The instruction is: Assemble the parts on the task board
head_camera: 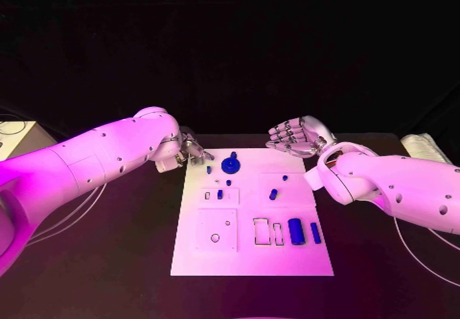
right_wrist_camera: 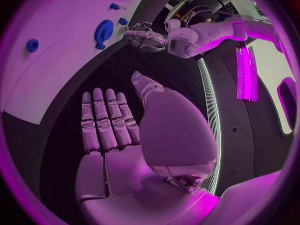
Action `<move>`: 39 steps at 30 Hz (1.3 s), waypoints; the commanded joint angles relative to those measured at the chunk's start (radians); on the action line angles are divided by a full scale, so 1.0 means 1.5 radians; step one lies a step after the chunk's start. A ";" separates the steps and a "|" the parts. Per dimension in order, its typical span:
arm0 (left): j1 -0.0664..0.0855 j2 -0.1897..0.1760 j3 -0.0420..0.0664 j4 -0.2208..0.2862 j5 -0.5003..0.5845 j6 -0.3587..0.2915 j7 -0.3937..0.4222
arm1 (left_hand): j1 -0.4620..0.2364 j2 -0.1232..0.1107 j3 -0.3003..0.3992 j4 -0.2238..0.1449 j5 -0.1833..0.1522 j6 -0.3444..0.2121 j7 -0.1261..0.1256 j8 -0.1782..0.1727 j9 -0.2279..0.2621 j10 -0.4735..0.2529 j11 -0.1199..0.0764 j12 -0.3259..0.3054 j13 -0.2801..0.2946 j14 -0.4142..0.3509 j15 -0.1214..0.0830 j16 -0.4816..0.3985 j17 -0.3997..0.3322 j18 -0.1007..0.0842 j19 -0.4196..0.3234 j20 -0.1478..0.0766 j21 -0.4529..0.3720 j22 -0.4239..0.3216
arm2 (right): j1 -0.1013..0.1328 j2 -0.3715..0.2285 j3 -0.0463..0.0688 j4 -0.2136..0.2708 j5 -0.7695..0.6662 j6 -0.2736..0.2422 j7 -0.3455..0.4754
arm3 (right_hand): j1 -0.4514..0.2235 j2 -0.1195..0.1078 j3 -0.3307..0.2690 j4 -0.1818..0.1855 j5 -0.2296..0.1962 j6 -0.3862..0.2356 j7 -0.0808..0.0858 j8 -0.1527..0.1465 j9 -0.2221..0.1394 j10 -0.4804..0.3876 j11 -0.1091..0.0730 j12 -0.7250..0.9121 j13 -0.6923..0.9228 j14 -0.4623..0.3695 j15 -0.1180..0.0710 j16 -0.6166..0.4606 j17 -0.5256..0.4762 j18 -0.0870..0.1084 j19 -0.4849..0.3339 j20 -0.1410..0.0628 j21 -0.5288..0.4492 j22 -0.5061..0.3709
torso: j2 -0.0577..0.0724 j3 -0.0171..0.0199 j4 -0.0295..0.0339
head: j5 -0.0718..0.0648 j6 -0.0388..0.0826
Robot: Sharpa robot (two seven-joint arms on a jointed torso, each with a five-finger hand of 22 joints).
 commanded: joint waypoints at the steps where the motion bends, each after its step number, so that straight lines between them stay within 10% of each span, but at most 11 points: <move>1: -0.003 0.006 -0.002 -0.008 0.009 0.031 0.006 | -0.008 -0.001 -0.003 0.001 -0.003 0.003 0.003 -0.002 -0.001 0.001 0.004 0.000 -0.001 0.003 0.000 0.004 0.020 0.008 0.004 -0.001 0.003 0.001 | 0.001 0.000 0.000 0.003 -0.004 0.003 0.011 | 0.000 0.006 -0.002 -0.003 0.000 0.005 0.017 -0.003 -0.001 0.005 0.002 -0.003 0.000 0.004 0.000 0.000 -0.001 0.004 -0.006 0.000 0.001 -0.001 | 0.003 -0.0008 -0.0012 | 0.000 0.002; 39: -0.007 0.004 -0.004 0.007 0.016 0.019 0.003 | 0.064 0.032 0.004 -0.002 0.002 0.044 -0.022 0.054 0.007 0.014 -0.017 0.005 -0.001 0.016 -0.017 0.022 0.048 0.002 0.021 -0.013 0.023 0.031 | 0.001 0.003 0.000 0.000 -0.005 0.005 0.008 | -0.001 0.006 -0.003 -0.004 0.000 0.005 0.017 -0.004 -0.002 0.005 0.002 -0.005 0.000 0.003 0.001 -0.002 -0.003 0.004 -0.011 0.000 0.000 -0.003 | 0.003 -0.0011 -0.0004 | -0.006 -0.004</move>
